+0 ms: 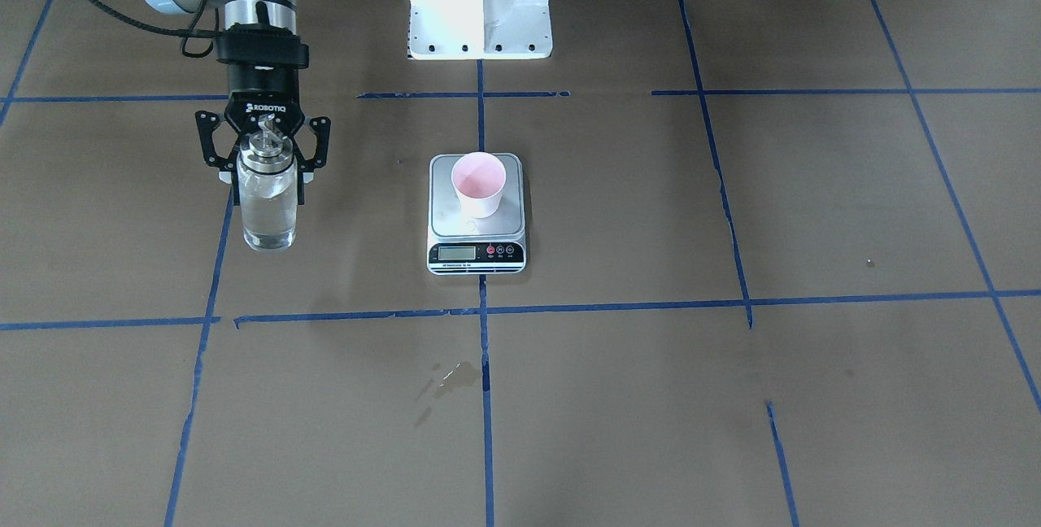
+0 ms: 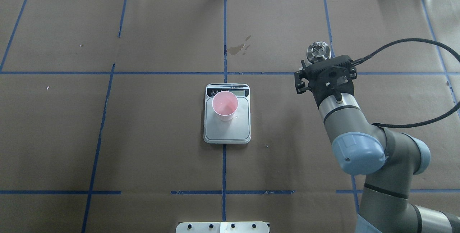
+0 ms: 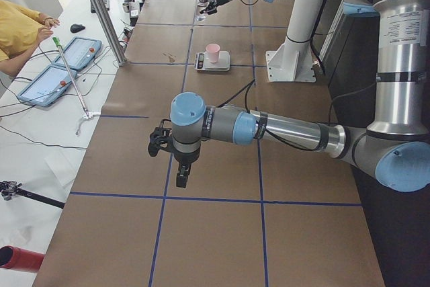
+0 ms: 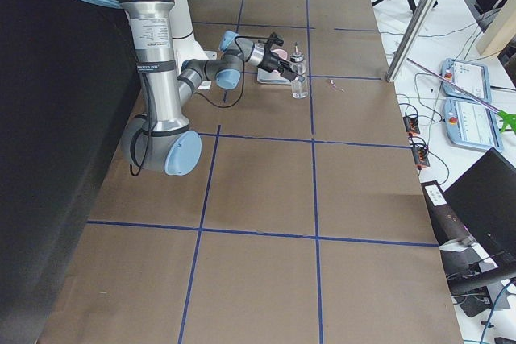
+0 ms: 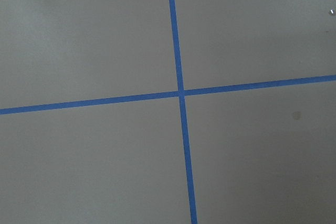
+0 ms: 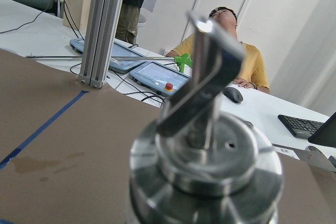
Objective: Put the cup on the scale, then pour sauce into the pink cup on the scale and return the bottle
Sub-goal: 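Lift the bottle with the right gripper and carry it over the cup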
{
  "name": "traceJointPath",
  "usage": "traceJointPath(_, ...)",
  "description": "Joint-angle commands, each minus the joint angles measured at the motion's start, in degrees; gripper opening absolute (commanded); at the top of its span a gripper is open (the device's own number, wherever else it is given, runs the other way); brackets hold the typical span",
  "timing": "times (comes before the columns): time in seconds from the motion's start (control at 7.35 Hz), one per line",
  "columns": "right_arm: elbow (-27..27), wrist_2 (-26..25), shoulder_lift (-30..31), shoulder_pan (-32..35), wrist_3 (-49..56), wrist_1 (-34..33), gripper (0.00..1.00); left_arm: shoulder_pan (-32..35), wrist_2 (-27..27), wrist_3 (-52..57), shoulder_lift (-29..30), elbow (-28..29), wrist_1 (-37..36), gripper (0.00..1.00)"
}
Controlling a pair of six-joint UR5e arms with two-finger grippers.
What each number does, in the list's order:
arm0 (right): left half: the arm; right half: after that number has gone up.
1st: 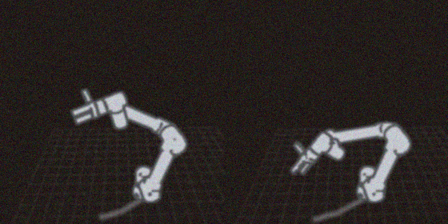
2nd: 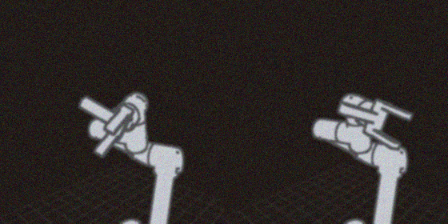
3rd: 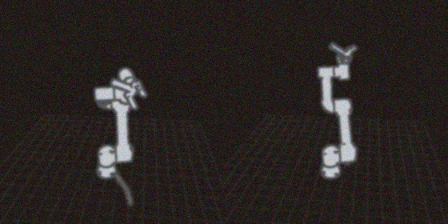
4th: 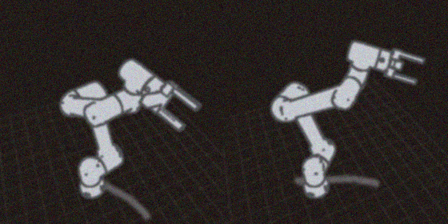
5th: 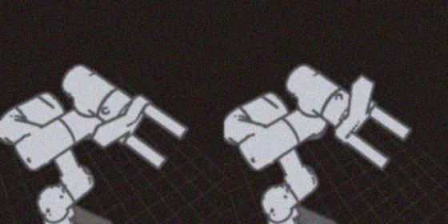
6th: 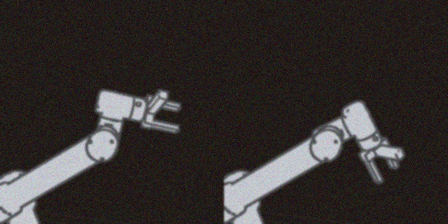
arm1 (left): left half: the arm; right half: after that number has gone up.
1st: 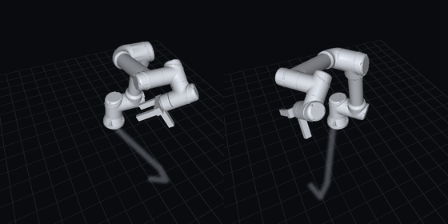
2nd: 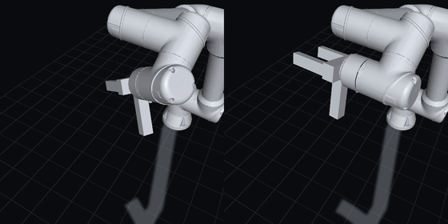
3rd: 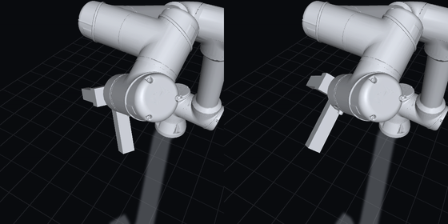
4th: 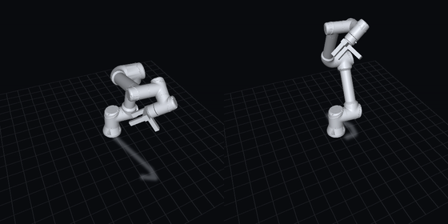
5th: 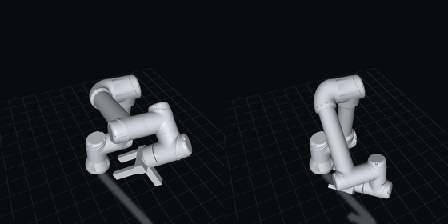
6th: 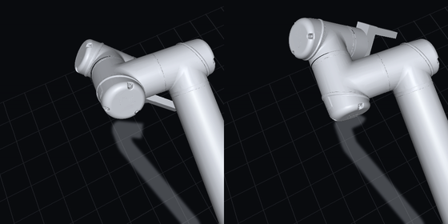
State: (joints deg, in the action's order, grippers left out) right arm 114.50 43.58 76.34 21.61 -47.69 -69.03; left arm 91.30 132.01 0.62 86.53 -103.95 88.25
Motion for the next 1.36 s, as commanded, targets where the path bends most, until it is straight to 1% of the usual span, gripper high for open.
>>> traceJointPath(0.0, 0.2, -0.4, -3.8, -0.3, 0.1, -7.1, 0.00, 0.0, 0.0, 0.0, 0.0, 0.1, 0.0, 1.00)
traceJointPath(0.14, 0.1, -0.3, -4.0, -1.6, 0.1, -10.1, 0.00, 0.0, 0.0, 0.0, 0.0, 0.1, 0.0, 1.00)
traceJointPath(0.27, 0.3, -0.4, -6.1, -2.6, 0.2, -18.0, 0.00, 0.0, 0.0, -0.1, 0.0, 0.1, 0.0, 1.00)
traceJointPath(0.41, 0.1, -1.0, -9.9, -4.5, 0.2, -26.4, 0.00, -0.1, 0.0, -0.1, 0.0, 0.3, 0.0, 1.00)
traceJointPath(0.54, -0.2, -2.8, -12.7, -6.0, 0.9, -34.2, 0.00, 0.0, 0.0, -0.1, 0.0, 0.4, 0.0, 1.00)
traceJointPath(0.68, -0.3, -5.9, -14.0, -7.5, 5.3, -40.4, 0.00, -0.1, 0.0, -0.1, 0.0, 0.4, -0.1, 1.00)
traceJointPath(0.82, -1.6, -7.8, -14.6, -8.4, 6.5, -41.8, 0.00, -0.1, 0.0, -0.1, 0.0, 0.7, -0.1, 1.00)
traceJointPath(0.95, -4.3, -8.1, -16.4, -8.7, 6.7, -41.9, 0.00, 0.0, 0.0, -0.1, 0.0, 0.7, -0.1, 1.00)
traceJointPath(1.09, -7.0, -9.6, -16.9, -9.0, 8.9, -41.9, 0.00, -0.1, 0.0, -0.1, 0.0, 0.8, -0.1, 1.00)
traceJointPath(1.22, -7.3, -10.4, -17.4, -9.1, 13.8, -41.2, 0.00, -0.1, 0.0, -0.1, 0.0, 0.8, -0.1, 1.00)
